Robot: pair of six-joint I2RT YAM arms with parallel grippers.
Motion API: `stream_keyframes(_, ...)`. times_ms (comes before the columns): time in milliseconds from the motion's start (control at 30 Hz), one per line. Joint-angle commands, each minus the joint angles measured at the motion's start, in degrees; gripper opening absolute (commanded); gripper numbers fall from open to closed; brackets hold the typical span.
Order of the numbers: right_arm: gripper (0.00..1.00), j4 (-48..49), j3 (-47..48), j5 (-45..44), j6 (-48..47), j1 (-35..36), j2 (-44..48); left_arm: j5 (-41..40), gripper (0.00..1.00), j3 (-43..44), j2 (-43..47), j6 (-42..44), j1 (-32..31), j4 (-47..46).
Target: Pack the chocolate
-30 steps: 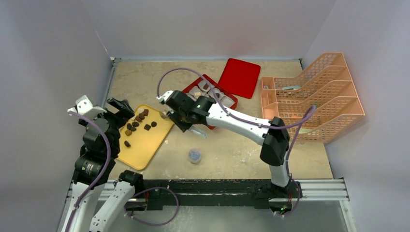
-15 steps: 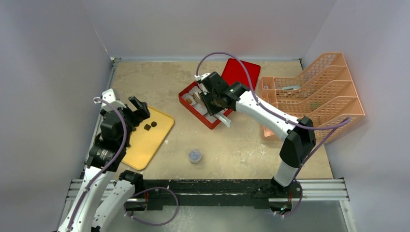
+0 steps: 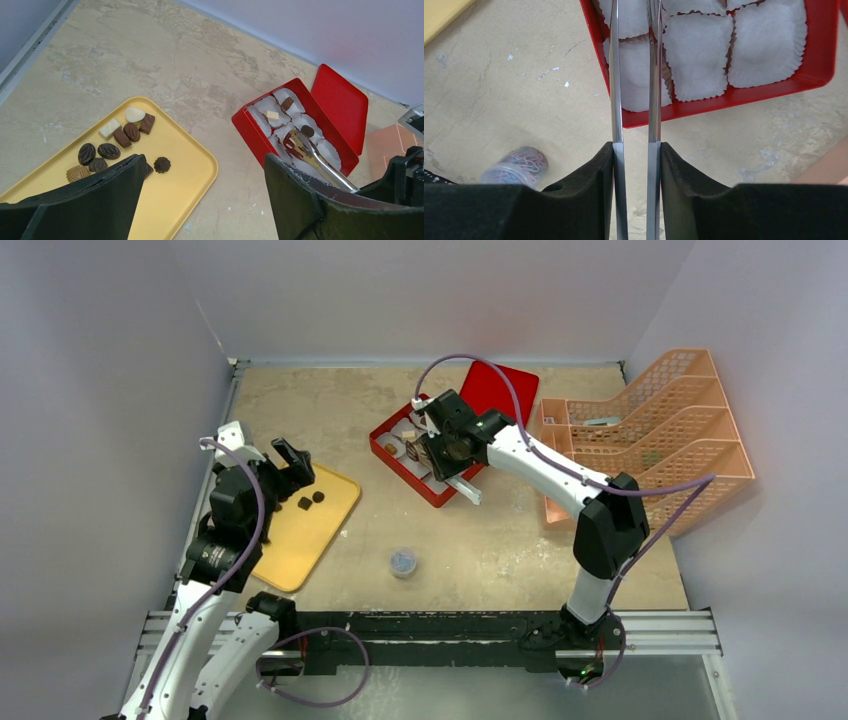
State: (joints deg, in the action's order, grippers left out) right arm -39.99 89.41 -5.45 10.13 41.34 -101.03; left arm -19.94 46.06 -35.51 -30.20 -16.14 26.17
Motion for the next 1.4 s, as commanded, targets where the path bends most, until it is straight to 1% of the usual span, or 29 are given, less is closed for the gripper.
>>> stream_keyframes(0, 0.32, 2.1, 0.6, 2.4, 0.7, -0.1, -1.0, -0.2, 0.87, 0.1, 0.5, 1.2, 0.1, -2.7)
stream_keyframes(333, 0.39, -0.4, 2.2, 0.8, 1.2, -0.1, -3.5, -2.1, 0.87, 0.3, 0.3, 1.1, 0.1, -2.0)
stream_keyframes(467, 0.43, -0.8, 2.7, 0.1, 1.7, -0.1, -2.9, -2.1, 0.87, 0.6, 0.3, 1.0, 0.1, -2.0)
stream_keyframes(633, 0.44, -1.6, 4.6, -2.3, 2.1, -0.1, -2.0, -2.7, 0.87, 0.9, 0.4, 1.0, 0.1, -1.8)
stream_keyframes(1033, 0.43, -2.3, 7.6, -2.3, 1.9, 0.8, 3.0, -5.3, 0.86, 3.7, 1.1, 0.8, 0.1, -0.4)
stream_keyframes(1167, 0.43, -1.8, 8.9, -4.9, 2.0, 2.7, 2.7, -6.6, 0.86, 5.0, 2.3, 0.7, 0.1, 0.2)
stream_keyframes(1367, 0.42, 0.6, 11.3, -7.7, 2.0, 7.4, 1.2, -8.3, 0.86, 8.5, 3.5, -0.1, 0.1, 2.4)
